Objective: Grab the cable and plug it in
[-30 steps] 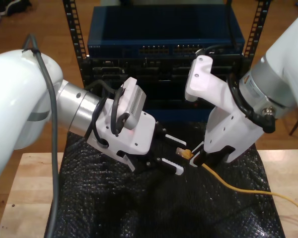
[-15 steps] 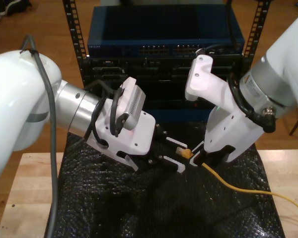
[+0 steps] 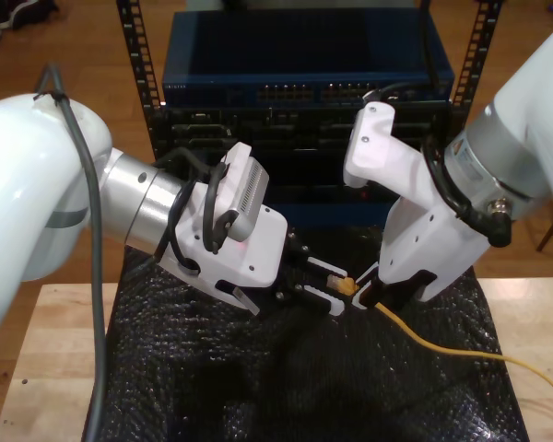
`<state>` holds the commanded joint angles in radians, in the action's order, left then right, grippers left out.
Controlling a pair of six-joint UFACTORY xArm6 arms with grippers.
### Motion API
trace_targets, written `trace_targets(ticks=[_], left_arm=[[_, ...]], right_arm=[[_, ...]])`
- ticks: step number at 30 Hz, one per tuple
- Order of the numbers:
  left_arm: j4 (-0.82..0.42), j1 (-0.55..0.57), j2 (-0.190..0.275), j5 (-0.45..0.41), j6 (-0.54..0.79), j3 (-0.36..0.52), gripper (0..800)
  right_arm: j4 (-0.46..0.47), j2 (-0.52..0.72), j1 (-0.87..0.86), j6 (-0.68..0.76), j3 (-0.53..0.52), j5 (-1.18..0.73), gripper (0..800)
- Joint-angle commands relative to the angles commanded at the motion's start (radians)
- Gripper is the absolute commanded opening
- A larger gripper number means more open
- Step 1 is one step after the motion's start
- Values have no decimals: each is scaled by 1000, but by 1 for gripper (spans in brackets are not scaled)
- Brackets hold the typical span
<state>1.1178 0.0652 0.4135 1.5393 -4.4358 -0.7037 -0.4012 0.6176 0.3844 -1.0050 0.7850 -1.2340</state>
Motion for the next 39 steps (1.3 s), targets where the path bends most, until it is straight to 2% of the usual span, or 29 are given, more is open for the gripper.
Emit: trace_targets(ticks=[7, 11, 14, 15, 20, 21, 24, 27, 29, 34, 39], left_arm=[[-2, 2, 0, 0, 0, 2, 251], [0, 2, 2, -2, -2, 2, 187], [-2, 0, 17, -11, -2, 8, 57], [0, 0, 21, -11, -2, 14, 36], [0, 0, 23, -9, -2, 18, 15], [0, 0, 23, -8, -2, 18, 3], [0, 0, 23, -6, -3, 18, 3], [0, 0, 23, -5, -5, 18, 3], [0, 0, 23, -3, -8, 18, 3], [14, 0, 18, 0, -14, 11, 3], [38, 0, 9, 2, -34, 8, 3]], right_arm=[[0, 0, 0, 0, 0, 0, 1], [0, 2, 0, 0, 0, 0, 1], [0, 2, 0, 0, 0, -2, 2], [0, 2, 0, 0, 0, -2, 2], [0, 3, 0, 0, 2, 0, 27], [0, 3, 0, 0, 2, 0, 72], [-2, 5, 2, -3, 0, -2, 372], [-2, 9, 2, -3, 0, -2, 578], [0, 14, 2, -6, 0, 0, 609], [0, 29, 0, -28, 5, 0, 782], [2, 40, 0, -89, 15, 8, 797]])
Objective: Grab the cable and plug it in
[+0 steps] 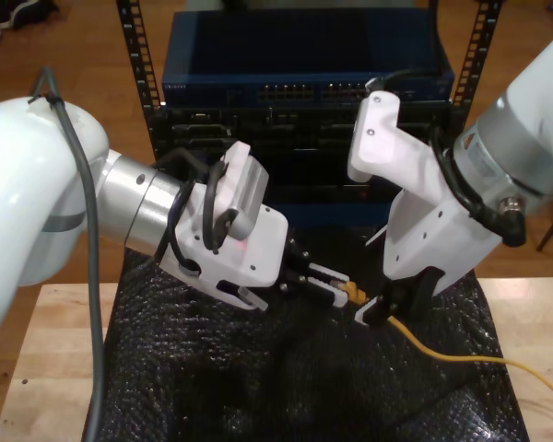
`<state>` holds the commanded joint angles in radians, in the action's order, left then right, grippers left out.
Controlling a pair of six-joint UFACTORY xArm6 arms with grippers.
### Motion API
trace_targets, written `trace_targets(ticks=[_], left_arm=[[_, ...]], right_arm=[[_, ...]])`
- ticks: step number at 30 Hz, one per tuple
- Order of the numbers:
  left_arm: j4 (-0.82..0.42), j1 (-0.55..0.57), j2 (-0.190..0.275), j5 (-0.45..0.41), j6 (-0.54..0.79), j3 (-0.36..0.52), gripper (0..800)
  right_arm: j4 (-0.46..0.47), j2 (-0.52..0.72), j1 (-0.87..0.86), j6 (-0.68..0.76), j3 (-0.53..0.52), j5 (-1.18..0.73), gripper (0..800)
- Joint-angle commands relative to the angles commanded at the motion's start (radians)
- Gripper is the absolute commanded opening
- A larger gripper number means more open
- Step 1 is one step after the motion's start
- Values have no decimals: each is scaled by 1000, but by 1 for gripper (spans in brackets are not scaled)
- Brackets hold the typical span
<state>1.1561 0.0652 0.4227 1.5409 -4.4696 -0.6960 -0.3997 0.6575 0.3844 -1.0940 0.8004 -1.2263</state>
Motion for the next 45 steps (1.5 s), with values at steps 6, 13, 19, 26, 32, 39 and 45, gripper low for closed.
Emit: trace_targets(ticks=[6, 13, 19, 26, 32, 39, 45], left_arm=[[3, 0, -15, 28, -31, -2, 3], [28, -3, -38, 55, -81, -6, 3], [32, -34, -71, 97, -143, -32, 2], [78, -92, -127, 166, -152, -44, 3], [152, -150, -219, 293, -152, -74, 3], [169, -176, -269, 371, -198, -80, 3], [219, -189, -290, 430, -239, -80, 5]], right_arm=[[3, 0, -5, -66, 8, 6, 796], [-3, 2, -6, -69, 28, -3, 798], [-3, 5, -6, -107, 63, -2, 796], [-3, 38, -3, -176, 106, 5, 797], [-3, 80, -3, -219, 117, 6, 792], [0, 130, -6, -394, 104, 12, 740], [-3, 190, -3, -407, 69, 37, 762]])
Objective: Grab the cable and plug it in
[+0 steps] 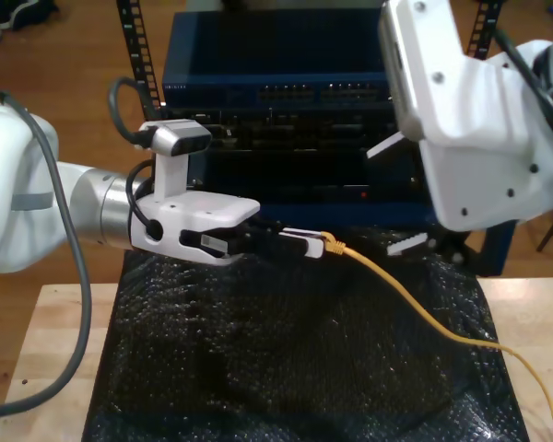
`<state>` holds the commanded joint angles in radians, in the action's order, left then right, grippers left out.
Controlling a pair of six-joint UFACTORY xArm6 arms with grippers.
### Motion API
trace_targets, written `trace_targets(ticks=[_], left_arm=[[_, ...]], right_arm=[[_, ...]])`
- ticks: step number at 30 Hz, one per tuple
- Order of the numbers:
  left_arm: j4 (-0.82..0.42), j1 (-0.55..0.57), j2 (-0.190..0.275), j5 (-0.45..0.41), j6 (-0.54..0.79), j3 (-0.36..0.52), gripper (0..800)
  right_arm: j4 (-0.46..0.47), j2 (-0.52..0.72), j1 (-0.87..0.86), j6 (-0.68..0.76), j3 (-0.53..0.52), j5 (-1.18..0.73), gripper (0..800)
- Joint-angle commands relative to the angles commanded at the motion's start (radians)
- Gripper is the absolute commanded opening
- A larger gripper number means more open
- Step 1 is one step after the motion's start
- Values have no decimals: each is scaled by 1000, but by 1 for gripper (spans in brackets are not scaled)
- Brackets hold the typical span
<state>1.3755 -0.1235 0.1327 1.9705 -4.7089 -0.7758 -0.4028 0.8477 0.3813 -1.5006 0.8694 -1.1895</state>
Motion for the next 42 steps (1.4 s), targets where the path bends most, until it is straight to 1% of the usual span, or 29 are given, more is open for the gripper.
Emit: trace_targets(ticks=[2, 5, 9, 12, 14, 17, 22, 25, 28, 33, 42], left_arm=[[3, 0, -5, 12, -37, 0, 5], [6, 0, -25, 40, -95, 2, 5], [40, 2, -40, 66, -124, 6, 5], [74, 2, -55, 80, -124, 9, 5], [87, 2, -69, 104, -126, 8, 5], [94, 2, -77, 140, -126, 5, 5], [94, 2, -87, 160, -126, 6, 5], [101, 2, -92, 183, -124, 5, 5], [129, 2, -94, 201, -126, 6, 5], [133, 2, -94, 209, -126, 9, 5], [135, 2, -94, 235, -126, 9, 6]], right_arm=[[0, 37, 0, -11, -43, 46, 762], [0, 109, 5, -15, -109, 138, 761], [0, 163, 34, -38, -160, 195, 760], [0, 173, 55, -43, -178, 221, 759], [2, 186, 58, -46, -187, 239, 755], [2, 199, 60, -51, -192, 252, 755], [0, 203, 60, -51, -195, 262, 758], [0, 215, 66, -51, -206, 292, 760], [-5, 224, 84, -51, -239, 350, 790], [-3, 221, 169, -51, -281, 439, 791], [-3, 218, 181, -52, -316, 517, 791]])
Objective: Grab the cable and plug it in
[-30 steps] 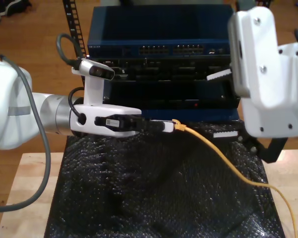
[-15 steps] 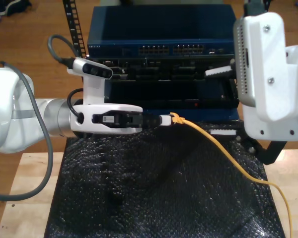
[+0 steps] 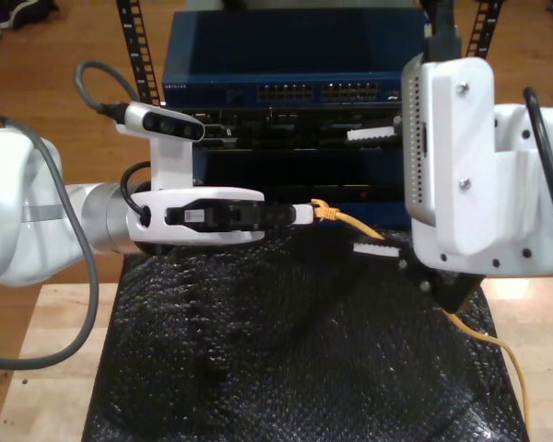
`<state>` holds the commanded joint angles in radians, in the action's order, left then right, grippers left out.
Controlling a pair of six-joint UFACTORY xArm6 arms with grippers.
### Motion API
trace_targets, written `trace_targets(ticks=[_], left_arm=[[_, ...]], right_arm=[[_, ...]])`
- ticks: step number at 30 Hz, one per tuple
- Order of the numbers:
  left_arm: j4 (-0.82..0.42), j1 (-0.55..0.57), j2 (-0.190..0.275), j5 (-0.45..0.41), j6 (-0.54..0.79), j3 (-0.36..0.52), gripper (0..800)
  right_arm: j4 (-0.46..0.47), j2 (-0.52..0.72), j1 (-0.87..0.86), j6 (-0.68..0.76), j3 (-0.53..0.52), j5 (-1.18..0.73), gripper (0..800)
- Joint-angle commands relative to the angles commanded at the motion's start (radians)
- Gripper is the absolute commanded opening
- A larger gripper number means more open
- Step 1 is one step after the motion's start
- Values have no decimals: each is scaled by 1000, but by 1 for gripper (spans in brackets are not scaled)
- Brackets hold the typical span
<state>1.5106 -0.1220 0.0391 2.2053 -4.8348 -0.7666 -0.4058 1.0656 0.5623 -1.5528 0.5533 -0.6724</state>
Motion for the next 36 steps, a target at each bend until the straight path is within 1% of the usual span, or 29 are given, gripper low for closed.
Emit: trace_targets(ticks=[8, 11, 16, 19, 21, 23, 28, 31, 36], left_arm=[[5, 0, 0, 11, 0, 0, 6], [9, 0, 0, 37, 0, 0, 7], [12, -2, 0, 38, 2, 0, 13], [12, -9, 0, 43, 2, 2, 13], [14, -14, 0, 43, 2, 5, 13], [14, -14, 0, 43, 3, 5, 13], [20, -14, 0, 58, 3, 3, 13], [35, -14, 0, 61, 2, 3, 13], [38, -14, 0, 64, 2, 5, 13]], right_arm=[[0, -2, 48, -2, -17, 46, 787], [0, -3, 60, 0, -17, 46, 761], [0, -3, 60, 3, -17, 51, 742], [0, -3, 60, 6, -17, 71, 667], [0, -3, 60, 8, -17, 78, 649], [0, -3, 60, 8, -17, 83, 565], [-2, -3, 61, 11, -31, 89, 483], [-2, -3, 61, 11, -37, 100, 462], [-2, -3, 61, 11, -40, 100, 460]])
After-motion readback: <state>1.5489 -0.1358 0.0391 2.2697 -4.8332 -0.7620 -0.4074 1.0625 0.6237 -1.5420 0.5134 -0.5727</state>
